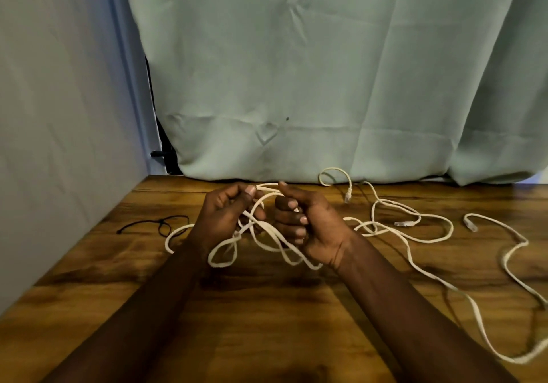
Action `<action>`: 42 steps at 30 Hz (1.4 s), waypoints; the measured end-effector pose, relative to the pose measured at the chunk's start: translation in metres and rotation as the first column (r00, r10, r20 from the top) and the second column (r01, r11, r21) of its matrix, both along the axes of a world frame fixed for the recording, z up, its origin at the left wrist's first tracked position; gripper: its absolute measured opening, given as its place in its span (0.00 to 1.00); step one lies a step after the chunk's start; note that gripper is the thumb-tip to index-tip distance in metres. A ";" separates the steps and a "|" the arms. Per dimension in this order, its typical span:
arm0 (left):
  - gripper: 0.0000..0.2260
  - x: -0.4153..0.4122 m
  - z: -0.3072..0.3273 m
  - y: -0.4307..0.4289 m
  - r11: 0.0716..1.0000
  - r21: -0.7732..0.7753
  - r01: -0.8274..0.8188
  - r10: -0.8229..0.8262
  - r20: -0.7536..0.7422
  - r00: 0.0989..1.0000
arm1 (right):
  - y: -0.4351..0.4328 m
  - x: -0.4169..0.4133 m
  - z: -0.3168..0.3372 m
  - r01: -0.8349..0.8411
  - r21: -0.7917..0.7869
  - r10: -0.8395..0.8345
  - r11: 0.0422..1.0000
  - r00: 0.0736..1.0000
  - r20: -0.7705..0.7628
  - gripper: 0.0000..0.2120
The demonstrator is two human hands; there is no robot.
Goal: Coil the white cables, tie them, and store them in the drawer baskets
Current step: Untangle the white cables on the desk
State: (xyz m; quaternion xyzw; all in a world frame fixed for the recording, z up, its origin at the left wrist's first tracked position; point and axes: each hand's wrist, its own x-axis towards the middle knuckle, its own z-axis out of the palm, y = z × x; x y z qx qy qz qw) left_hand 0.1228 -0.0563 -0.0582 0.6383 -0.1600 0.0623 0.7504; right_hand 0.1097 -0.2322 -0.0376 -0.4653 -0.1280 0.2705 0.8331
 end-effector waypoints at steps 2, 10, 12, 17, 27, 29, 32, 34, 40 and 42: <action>0.12 -0.002 0.000 0.000 1.000 -0.012 -0.003 0.003 -0.036 0.999 | 0.003 0.000 -0.002 0.069 -0.030 -0.069 0.997 0.998 -0.010 0.21; 0.11 0.001 -0.002 -0.002 0.993 -0.098 -0.064 0.053 -0.111 0.992 | -0.003 0.000 0.000 0.083 -0.176 -0.088 0.981 0.996 -0.018 0.21; 0.10 -0.001 0.000 -0.004 0.993 -0.086 -0.083 0.072 -0.123 0.990 | -0.008 0.001 0.002 0.042 -0.165 -0.046 0.985 0.999 -0.023 0.22; 0.16 -0.002 0.007 0.002 0.976 -0.050 0.214 -0.219 -0.322 0.921 | -0.029 0.007 0.011 0.029 0.160 -0.025 0.987 0.999 -0.031 0.21; 0.22 -0.010 0.002 0.006 0.918 -0.024 0.397 -0.378 -0.359 0.853 | -0.049 0.014 0.008 0.362 0.318 -0.372 0.877 0.928 -0.028 0.25; 0.16 -0.011 0.000 0.001 0.958 0.135 0.254 -0.221 -0.220 0.950 | -0.047 0.014 0.006 0.372 0.321 -0.380 0.871 0.924 -0.041 0.26; 0.06 -0.014 -0.005 -0.003 0.918 0.388 -0.080 0.027 0.141 0.990 | -0.049 0.014 0.007 0.449 0.320 -0.453 0.835 0.889 -0.066 0.27; 0.07 -0.014 -0.007 -0.004 0.871 0.440 -0.220 0.098 0.282 0.954 | -0.054 0.014 0.010 0.503 0.358 -0.510 0.786 0.856 -0.083 0.27; 0.11 0.007 -0.011 -0.007 0.973 0.210 -0.092 0.132 -0.187 0.973 | -0.059 0.009 0.016 0.572 0.418 -0.612 0.706 0.789 -0.047 0.26; 0.07 0.009 -0.008 -0.006 0.980 0.146 -0.137 0.170 -0.241 0.956 | -0.055 0.009 0.014 0.561 0.422 -0.612 0.712 0.790 -0.017 0.26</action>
